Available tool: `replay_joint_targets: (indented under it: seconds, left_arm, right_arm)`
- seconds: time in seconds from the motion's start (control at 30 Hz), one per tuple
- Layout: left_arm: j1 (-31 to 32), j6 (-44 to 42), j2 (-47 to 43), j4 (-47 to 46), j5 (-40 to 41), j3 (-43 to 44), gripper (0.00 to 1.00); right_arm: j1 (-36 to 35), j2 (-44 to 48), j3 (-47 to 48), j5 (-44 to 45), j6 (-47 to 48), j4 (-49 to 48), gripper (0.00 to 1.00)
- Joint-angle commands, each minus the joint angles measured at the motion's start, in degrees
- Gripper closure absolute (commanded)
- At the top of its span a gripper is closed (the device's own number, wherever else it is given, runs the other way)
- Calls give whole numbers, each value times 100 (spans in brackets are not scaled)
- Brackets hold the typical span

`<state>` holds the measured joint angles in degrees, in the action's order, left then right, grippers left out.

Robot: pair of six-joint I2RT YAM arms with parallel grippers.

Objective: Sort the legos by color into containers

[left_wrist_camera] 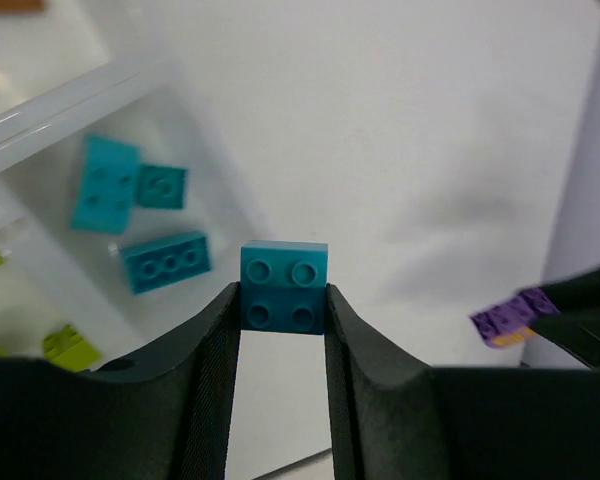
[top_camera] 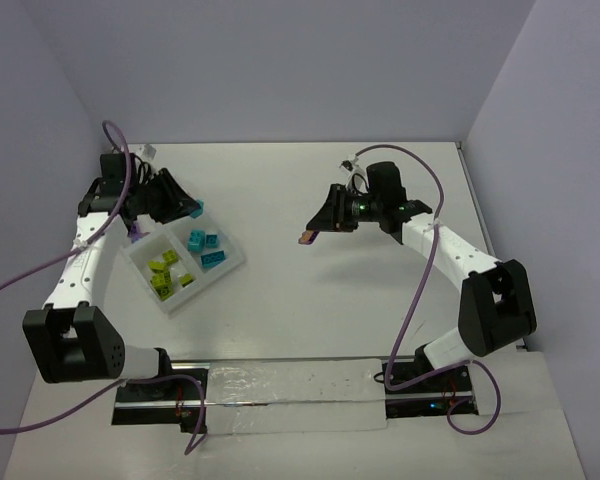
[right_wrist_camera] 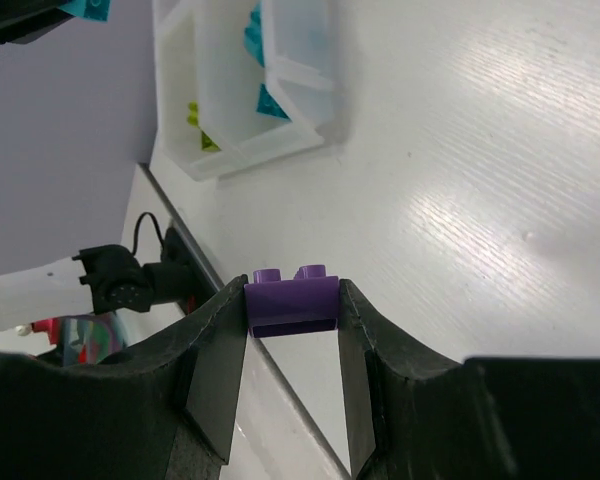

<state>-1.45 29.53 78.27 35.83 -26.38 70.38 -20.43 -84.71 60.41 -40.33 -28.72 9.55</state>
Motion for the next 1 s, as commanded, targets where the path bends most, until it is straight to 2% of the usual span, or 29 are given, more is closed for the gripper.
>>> replay_joint_targets:
  seconds: [0.0, 0.1, 0.23, 0.33, 0.37, 0.43, 0.53, 0.57, 0.73, 0.8, 0.87, 0.9, 0.97]
  left_arm:
    - [8, 49, 157, 407, 1457, -226, 100]
    - [67, 60, 338, 347, 1664, -313, 100]
    - [205, 44, 654, 346, 1829, -305, 93]
    - [375, 79, 798, 205, 1811, -332, 81]
    - [400, 86, 848, 199, 1799, -332, 72]
    - [450, 100, 905, 209, 1837, -320, 44]
    - [515, 78, 812, 241, 1856, -278, 14]
    - [531, 63, 737, 257, 1856, -232, 7]
    - [631, -394, 224, 28, 1146, -182, 14]
    - [795, -678, -53, -316, 142, -320, 16]
    - [1197, -904, -119, -436, -379, -273, 17]
    - [1369, -990, -93, -410, -383, -173, 18]
    - [2115, -1216, 77, -242, -340, 138, 16]
  right_arm:
    - [31, 191, 50, 254, 319, 386, 100]
    - [22, 199, 121, 290, 385, 486, 100]
    - [31, 200, 152, 298, 394, 478, 100]
    - [31, 219, 172, 290, 376, 487, 100]
    - [37, 238, 166, 296, 369, 487, 100]
    - [31, 279, 169, 319, 364, 490, 100]
    - [18, 297, 183, 318, 352, 519, 100]
    - [17, 297, 194, 316, 331, 522, 100]
    - [-31, 224, 294, 149, 52, 419, 100]
    - [-70, 64, 479, 56, -161, 479, 100]
    - [-180, -168, 796, 31, -284, 697, 100]
    - [-210, -218, 872, 26, -346, 747, 100]
    - [-304, -399, 1133, -38, -617, 874, 100]
